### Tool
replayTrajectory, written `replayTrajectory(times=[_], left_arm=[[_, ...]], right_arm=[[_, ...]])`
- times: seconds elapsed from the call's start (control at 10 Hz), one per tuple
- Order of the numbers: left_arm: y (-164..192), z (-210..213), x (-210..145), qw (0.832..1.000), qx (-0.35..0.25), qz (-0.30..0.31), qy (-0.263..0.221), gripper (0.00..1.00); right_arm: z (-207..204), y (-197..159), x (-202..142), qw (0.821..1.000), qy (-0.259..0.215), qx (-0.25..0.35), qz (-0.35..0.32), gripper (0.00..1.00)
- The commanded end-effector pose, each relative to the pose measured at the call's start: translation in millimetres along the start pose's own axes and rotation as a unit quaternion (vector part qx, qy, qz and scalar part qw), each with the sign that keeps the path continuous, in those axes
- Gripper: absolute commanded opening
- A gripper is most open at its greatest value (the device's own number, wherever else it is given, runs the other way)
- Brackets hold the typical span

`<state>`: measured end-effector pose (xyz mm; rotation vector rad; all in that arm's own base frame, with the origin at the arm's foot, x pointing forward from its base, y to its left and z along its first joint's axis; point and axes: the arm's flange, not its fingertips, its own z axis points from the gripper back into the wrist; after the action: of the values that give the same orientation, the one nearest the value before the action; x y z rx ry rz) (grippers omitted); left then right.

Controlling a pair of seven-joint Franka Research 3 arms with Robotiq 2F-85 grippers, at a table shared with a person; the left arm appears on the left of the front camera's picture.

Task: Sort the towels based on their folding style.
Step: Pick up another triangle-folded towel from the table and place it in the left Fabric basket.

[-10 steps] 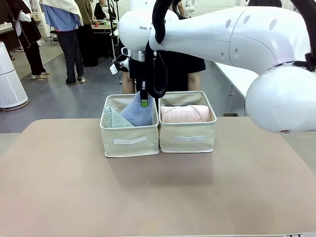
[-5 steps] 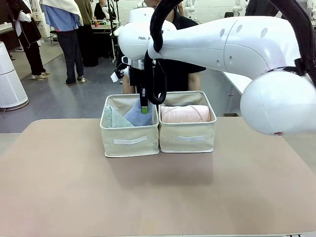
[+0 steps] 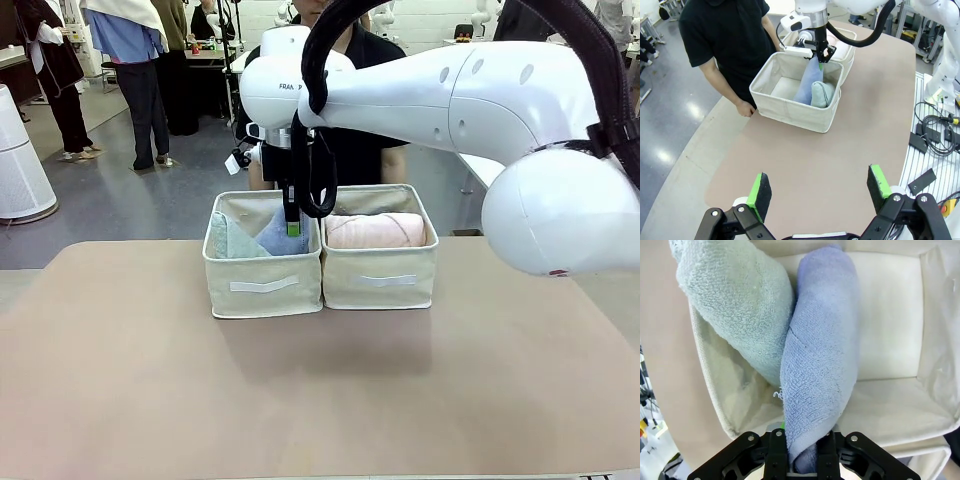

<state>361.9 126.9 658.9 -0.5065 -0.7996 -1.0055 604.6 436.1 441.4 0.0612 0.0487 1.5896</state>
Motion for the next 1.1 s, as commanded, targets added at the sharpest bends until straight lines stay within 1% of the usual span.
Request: replayTrajectory(times=[0.0, 1.0], left_arm=[[-1.4, 0.6, -1.0, 1.0, -0.002, -0.006, 0.002, 1.0], [-1.4, 0.6, -1.0, 1.0, -0.002, -0.006, 0.002, 1.0]], right_arm=[[-3.7, -6.9, 3.2, 1.0, 0.015, 0.003, 0.012, 0.18], [-0.3, -4.6, 0.6, 1.0, 0.006, -0.004, 0.017, 0.18]])
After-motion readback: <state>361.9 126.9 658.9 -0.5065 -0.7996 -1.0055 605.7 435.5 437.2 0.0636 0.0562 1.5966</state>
